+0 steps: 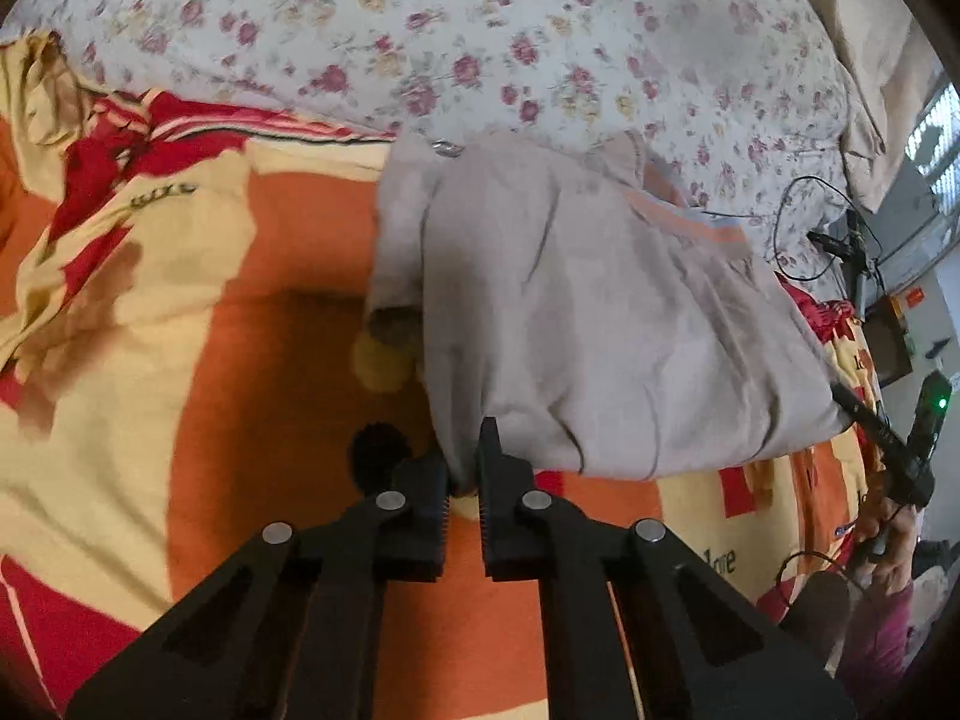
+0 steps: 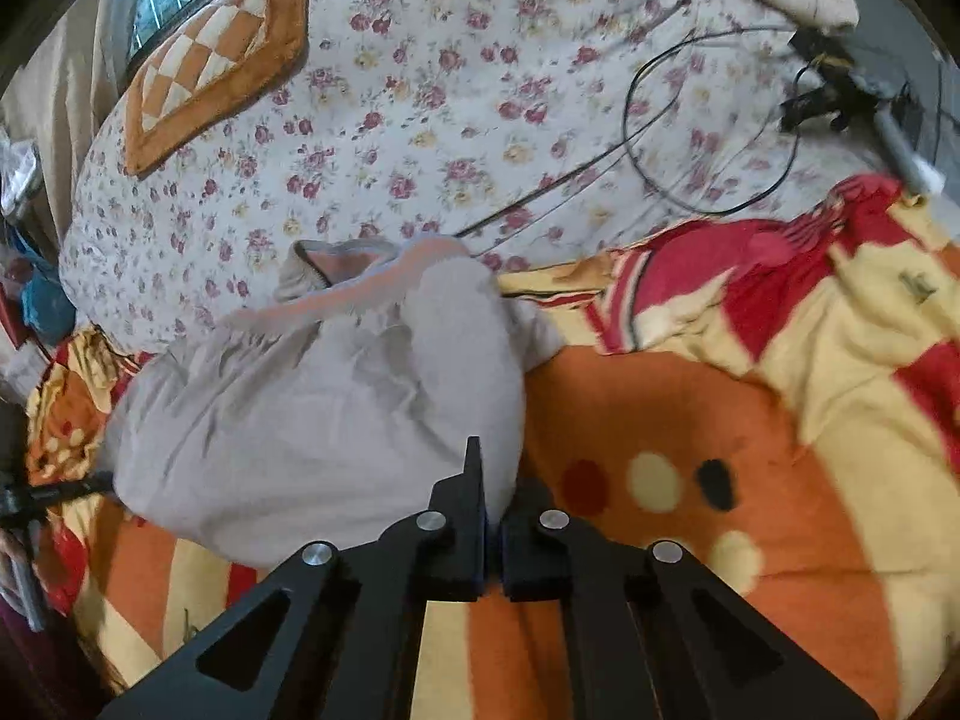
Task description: Fold large clothes
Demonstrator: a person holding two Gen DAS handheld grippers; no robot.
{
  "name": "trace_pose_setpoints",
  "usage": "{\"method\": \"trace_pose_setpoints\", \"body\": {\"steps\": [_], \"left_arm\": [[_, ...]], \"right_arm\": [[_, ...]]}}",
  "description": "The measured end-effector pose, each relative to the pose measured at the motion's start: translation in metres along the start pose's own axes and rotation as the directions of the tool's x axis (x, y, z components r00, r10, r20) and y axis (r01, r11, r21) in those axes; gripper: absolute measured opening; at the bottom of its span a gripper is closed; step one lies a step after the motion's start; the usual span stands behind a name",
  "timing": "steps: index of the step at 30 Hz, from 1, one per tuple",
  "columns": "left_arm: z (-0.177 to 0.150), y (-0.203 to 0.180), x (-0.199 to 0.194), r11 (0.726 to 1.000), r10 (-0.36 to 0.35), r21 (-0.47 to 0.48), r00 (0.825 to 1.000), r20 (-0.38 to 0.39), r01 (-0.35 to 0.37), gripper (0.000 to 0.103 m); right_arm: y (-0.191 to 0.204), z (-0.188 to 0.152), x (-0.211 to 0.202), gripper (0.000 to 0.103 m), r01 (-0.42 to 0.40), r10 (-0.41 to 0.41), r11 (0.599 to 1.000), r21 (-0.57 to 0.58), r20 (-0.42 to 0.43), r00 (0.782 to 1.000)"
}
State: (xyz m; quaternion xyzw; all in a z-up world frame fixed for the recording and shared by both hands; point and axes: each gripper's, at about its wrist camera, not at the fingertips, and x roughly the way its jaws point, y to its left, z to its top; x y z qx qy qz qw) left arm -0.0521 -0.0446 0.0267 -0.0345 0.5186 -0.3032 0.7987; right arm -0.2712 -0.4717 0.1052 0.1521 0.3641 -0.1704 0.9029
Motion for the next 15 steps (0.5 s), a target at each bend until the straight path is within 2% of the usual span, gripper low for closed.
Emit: {"method": "trace_pose_setpoints", "body": {"steps": [3,5,7,9,10,11,13,15], "left_arm": [[-0.001,0.007,0.016,0.998,0.053,-0.031,0.997,-0.058,-0.055,0.005],[0.0,0.005,0.01,0.998,0.051,-0.026,0.998,-0.03,-0.052,0.006],[0.0,-0.002,-0.005,0.998,0.055,0.015,0.998,0.015,-0.055,0.009],[0.002,-0.004,-0.021,0.997,0.08,-0.004,0.994,0.081,-0.08,0.027],[0.004,-0.005,-0.028,0.997,0.076,-0.018,0.99,0.117,-0.075,0.045],[0.005,-0.007,-0.032,0.998,0.064,-0.029,0.987,0.149,-0.061,0.052],[0.009,-0.011,-0.034,0.998,0.041,-0.045,0.981,0.188,-0.033,0.054],[0.015,-0.021,-0.024,0.998,0.053,-0.042,0.981,0.188,-0.046,0.061]], "right_arm": [[-0.003,-0.012,0.023,0.001,0.06,-0.062,0.998,-0.022,-0.071,0.996],[-0.003,-0.024,0.044,0.002,0.097,-0.105,0.993,-0.062,-0.14,0.985],[-0.008,-0.026,0.042,0.01,0.107,-0.11,0.994,-0.023,-0.145,0.983],[-0.018,-0.019,0.022,0.029,0.128,-0.121,0.99,0.052,-0.123,0.985],[-0.02,-0.016,0.014,0.032,0.128,-0.119,0.989,0.073,-0.116,0.986],[-0.019,-0.009,0.001,0.033,0.109,-0.098,0.988,0.108,-0.098,0.99],[-0.007,0.001,-0.009,0.033,0.039,-0.03,0.992,0.123,-0.072,0.997],[0.025,0.011,-0.009,0.034,-0.071,0.076,0.994,0.078,-0.059,0.995]]}}
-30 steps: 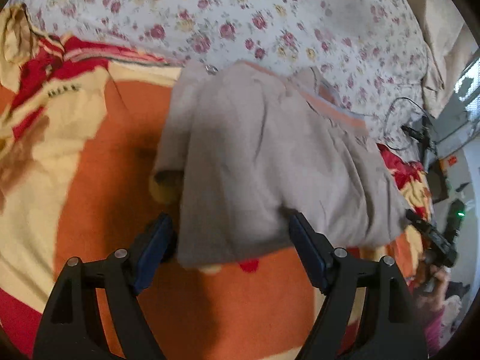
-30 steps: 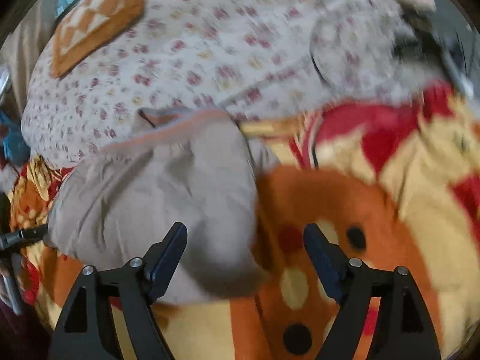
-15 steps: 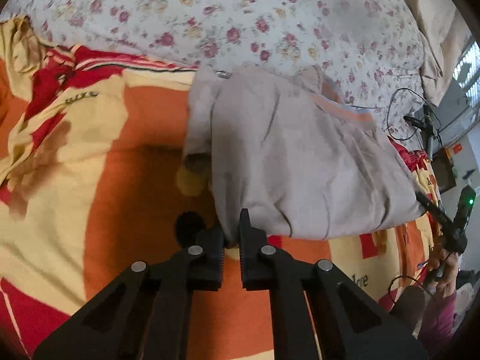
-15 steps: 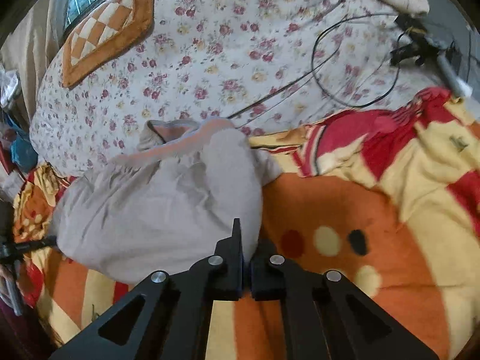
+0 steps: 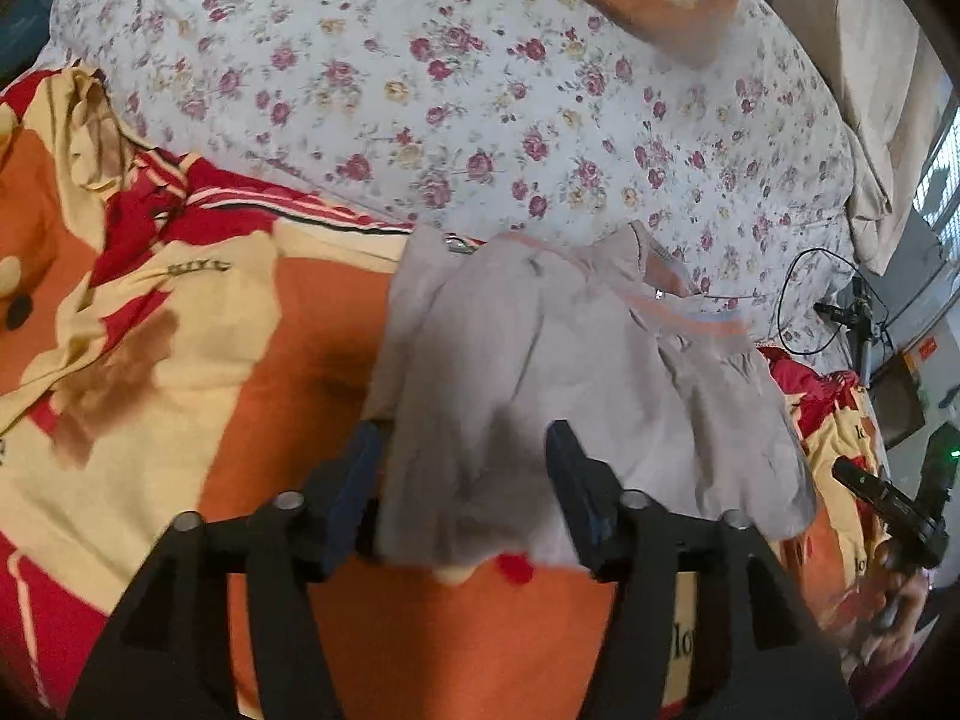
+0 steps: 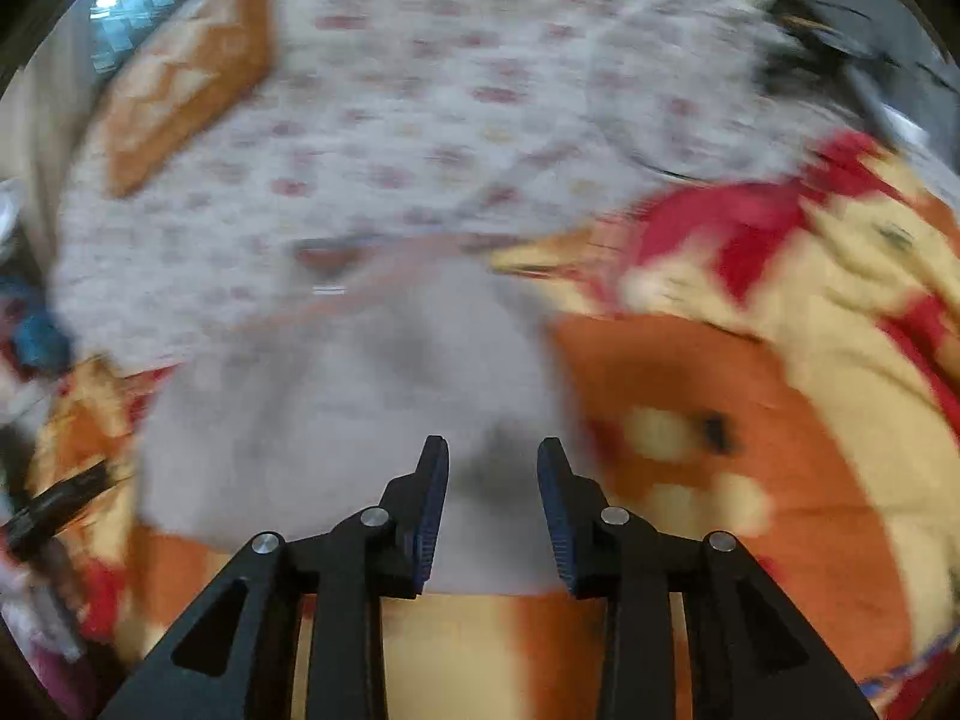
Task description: Fold large clothes
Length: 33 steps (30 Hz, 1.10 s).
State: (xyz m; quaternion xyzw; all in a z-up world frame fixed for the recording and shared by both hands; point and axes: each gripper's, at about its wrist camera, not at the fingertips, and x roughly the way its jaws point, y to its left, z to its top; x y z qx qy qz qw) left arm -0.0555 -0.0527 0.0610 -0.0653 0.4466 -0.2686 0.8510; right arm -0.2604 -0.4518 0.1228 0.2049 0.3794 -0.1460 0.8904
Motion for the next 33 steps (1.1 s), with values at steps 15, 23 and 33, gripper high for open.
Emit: {"method": "trace_pose_setpoints", "body": {"steps": [15,23,33], "left_arm": [[-0.005,0.0,0.069,0.967,0.252,0.05,0.964,-0.086,-0.249,0.07],[-0.006,-0.001,0.069,0.965,0.261,0.041,0.962,-0.085,-0.258,0.07],[-0.006,0.001,0.071,0.964,0.266,0.034,0.959,-0.096,-0.263,0.074]], "right_arm": [[0.158,-0.005,0.183,0.033,0.046,-0.082,0.927,-0.371,-0.081,0.993],[0.164,0.009,0.14,0.042,0.002,-0.04,0.94,-0.342,-0.104,0.994],[0.211,0.013,0.176,0.043,-0.02,-0.031,0.915,-0.403,-0.12,0.992]]}}
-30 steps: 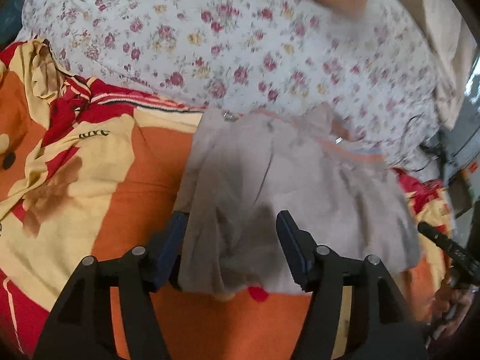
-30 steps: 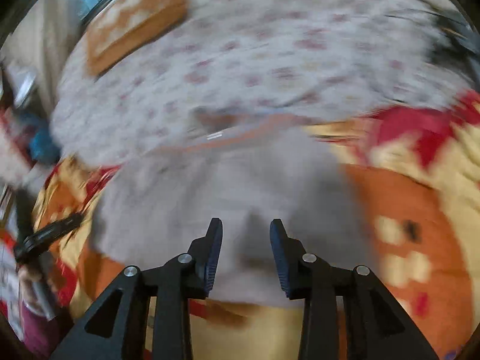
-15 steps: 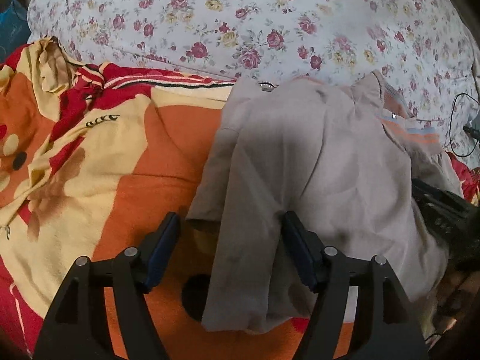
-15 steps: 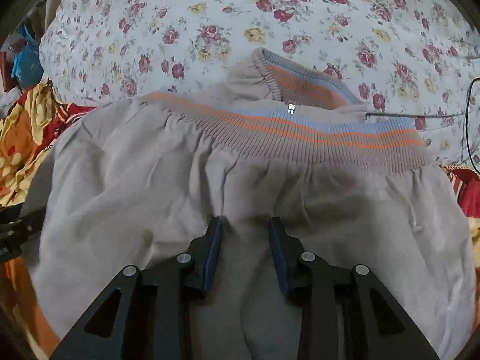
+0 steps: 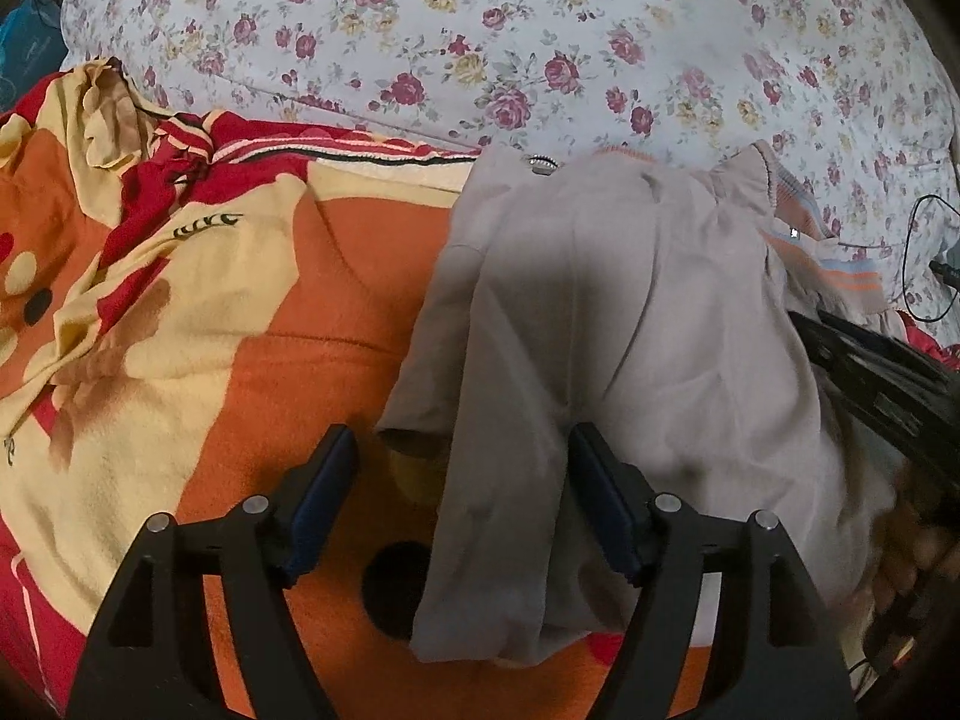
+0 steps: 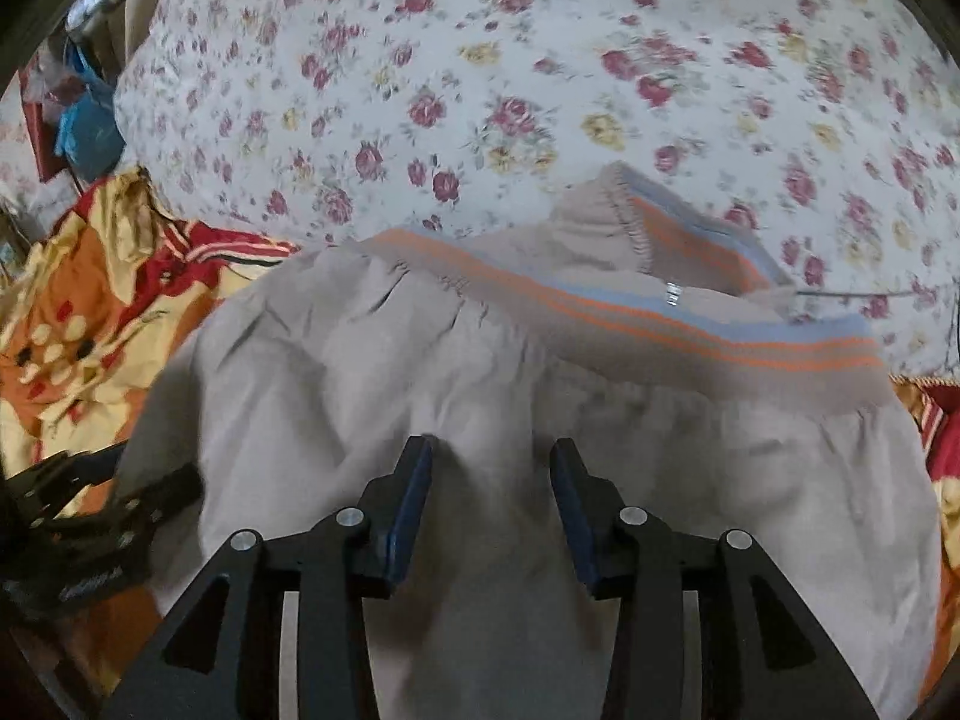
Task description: Fold large clothes
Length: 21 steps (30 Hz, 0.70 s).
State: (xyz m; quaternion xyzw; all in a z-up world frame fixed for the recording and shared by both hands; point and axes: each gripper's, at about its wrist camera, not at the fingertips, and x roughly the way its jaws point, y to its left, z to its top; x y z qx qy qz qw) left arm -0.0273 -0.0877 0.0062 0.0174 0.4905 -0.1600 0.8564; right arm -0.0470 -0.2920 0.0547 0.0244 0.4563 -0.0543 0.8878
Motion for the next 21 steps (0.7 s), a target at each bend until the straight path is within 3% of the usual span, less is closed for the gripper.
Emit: {"method": "trace_pose_setpoints", "body": {"steps": [3,5,10,13,15,18,20,21], "left_arm": [[0.001,-0.001,0.001,1.0,0.002,0.004,1.0,-0.005,-0.002,0.075],[0.002,-0.001,0.002,1.0,-0.001,0.003,1.0,-0.009,0.001,0.076],[0.004,0.001,0.005,1.0,-0.01,-0.01,1.0,-0.023,0.01,0.077],[0.003,0.0,0.004,1.0,-0.009,-0.013,1.0,-0.023,0.008,0.077],[0.003,0.0,0.004,1.0,-0.008,-0.013,1.0,-0.021,0.008,0.077],[0.003,-0.001,0.004,1.0,-0.002,-0.015,1.0,-0.019,0.002,0.078],[0.002,-0.001,0.004,1.0,0.004,-0.013,1.0,-0.015,-0.004,0.08],[0.001,-0.002,0.004,1.0,0.008,-0.013,1.0,-0.012,-0.008,0.081]], "right_arm": [[-0.002,0.012,0.022,0.043,0.055,-0.054,0.998,0.025,-0.015,0.998],[-0.008,0.017,0.038,0.05,0.068,-0.067,0.997,0.039,-0.032,0.997],[-0.024,0.018,0.056,0.055,0.025,-0.019,0.994,0.11,-0.056,0.998],[-0.028,0.014,0.035,0.054,0.001,0.005,0.993,0.12,-0.051,0.999],[-0.041,0.005,0.004,0.055,-0.042,0.042,0.988,0.151,0.004,0.999],[-0.064,-0.016,-0.028,0.055,-0.014,0.009,0.981,0.191,0.027,1.0],[-0.075,-0.03,-0.038,0.05,0.0,-0.008,0.98,0.198,0.04,0.999],[-0.082,-0.041,-0.041,0.04,0.022,-0.03,0.98,0.196,0.037,0.999]]}}
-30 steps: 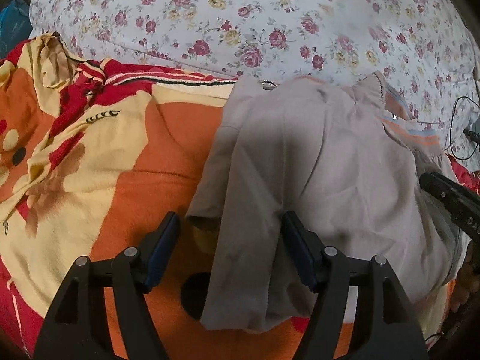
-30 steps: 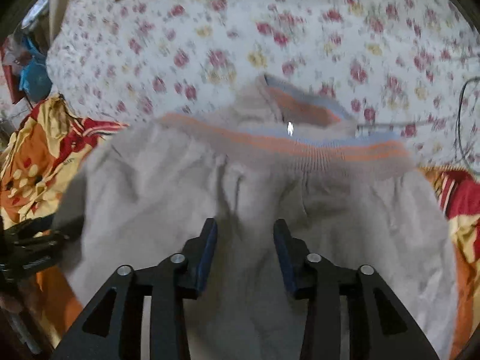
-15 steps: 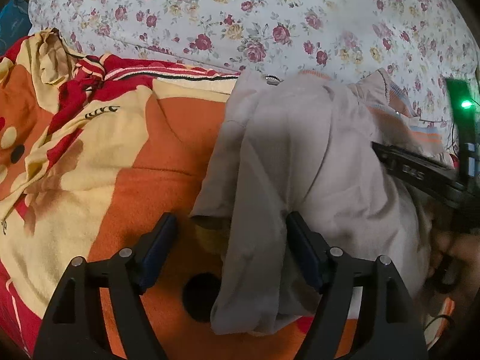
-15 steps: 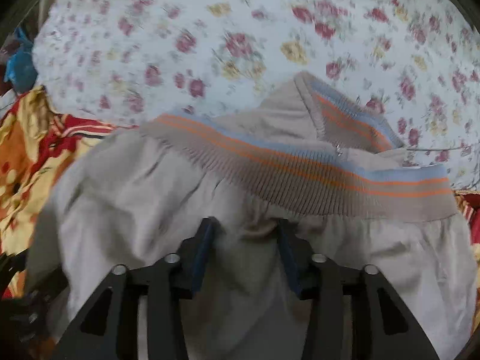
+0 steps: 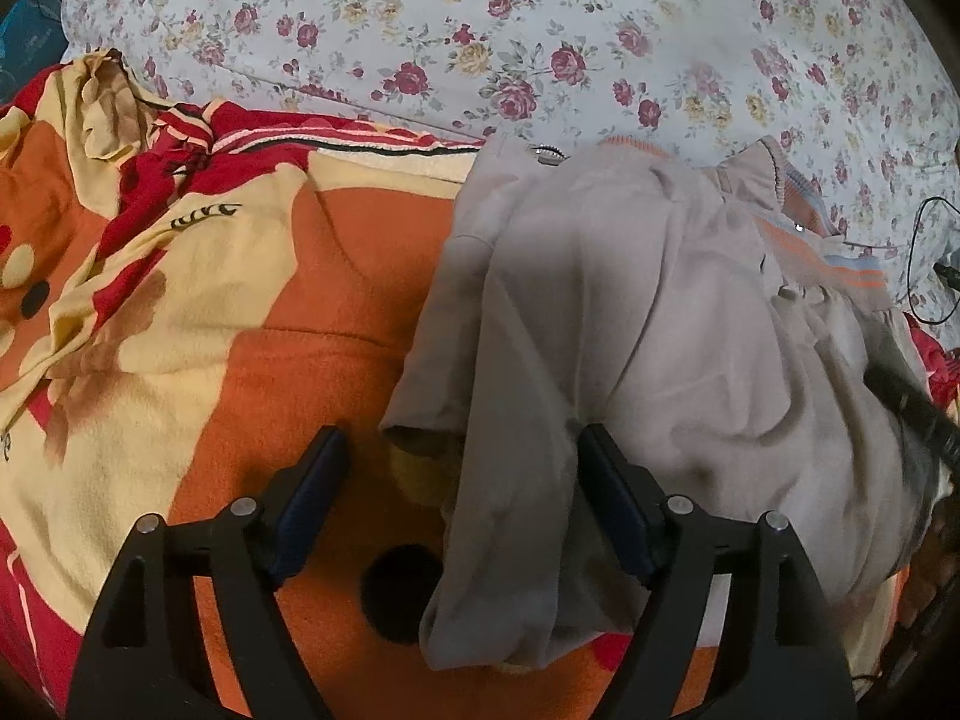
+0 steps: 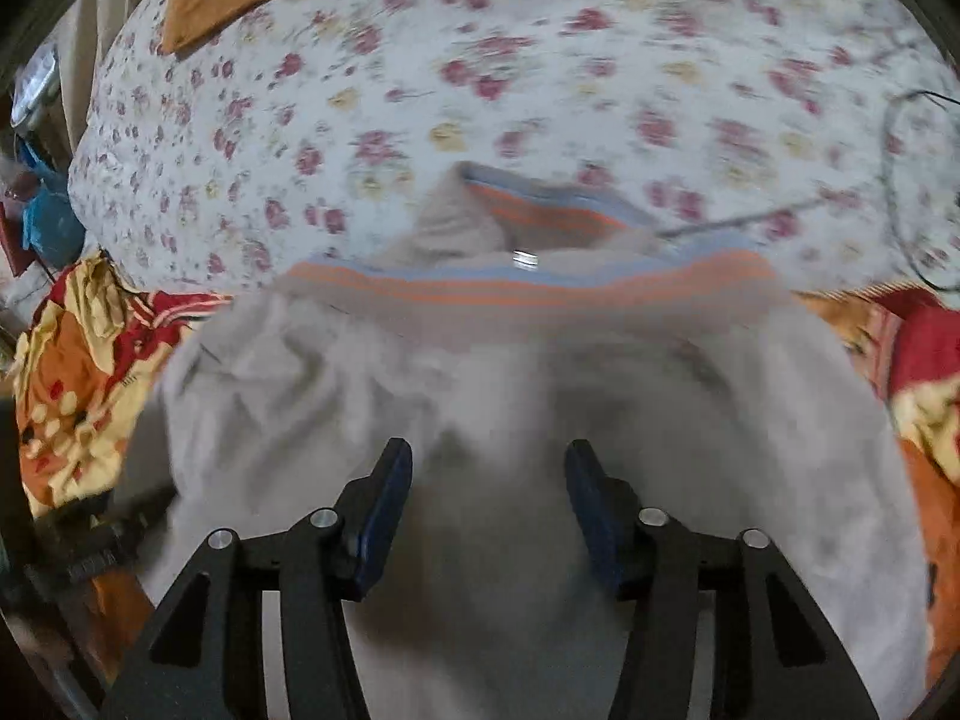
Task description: Fold large clothes
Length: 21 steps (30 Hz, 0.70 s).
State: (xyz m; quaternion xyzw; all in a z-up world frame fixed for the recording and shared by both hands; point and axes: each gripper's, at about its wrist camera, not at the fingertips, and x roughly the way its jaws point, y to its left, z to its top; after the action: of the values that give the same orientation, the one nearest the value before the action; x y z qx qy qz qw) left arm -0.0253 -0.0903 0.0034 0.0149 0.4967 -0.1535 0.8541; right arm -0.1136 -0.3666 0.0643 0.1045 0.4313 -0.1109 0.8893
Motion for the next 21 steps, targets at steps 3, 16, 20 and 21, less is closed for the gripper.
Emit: {"method": "trace_pose_setpoints", "body": {"steps": [3,16,20,21], "left_arm": [[-0.003,0.001,0.001,1.0,0.005,-0.002,1.0,0.009,-0.005,0.084],[-0.005,0.002,0.0,1.0,0.012,0.001,1.0,0.013,-0.012,0.086],[-0.004,0.002,0.0,1.0,0.014,0.001,1.0,0.015,-0.014,0.086],[-0.005,0.002,0.0,1.0,0.013,0.001,1.0,0.015,-0.013,0.086]], "right_arm": [[-0.015,-0.015,0.011,0.027,0.034,-0.034,0.999,-0.014,-0.026,0.999],[-0.016,-0.032,0.019,0.032,0.019,-0.019,1.0,-0.006,0.072,0.997],[-0.014,-0.032,0.02,0.032,0.014,-0.014,1.0,-0.003,0.082,0.997],[-0.015,-0.032,0.02,0.033,0.006,-0.006,1.0,0.002,0.085,0.996]]}}
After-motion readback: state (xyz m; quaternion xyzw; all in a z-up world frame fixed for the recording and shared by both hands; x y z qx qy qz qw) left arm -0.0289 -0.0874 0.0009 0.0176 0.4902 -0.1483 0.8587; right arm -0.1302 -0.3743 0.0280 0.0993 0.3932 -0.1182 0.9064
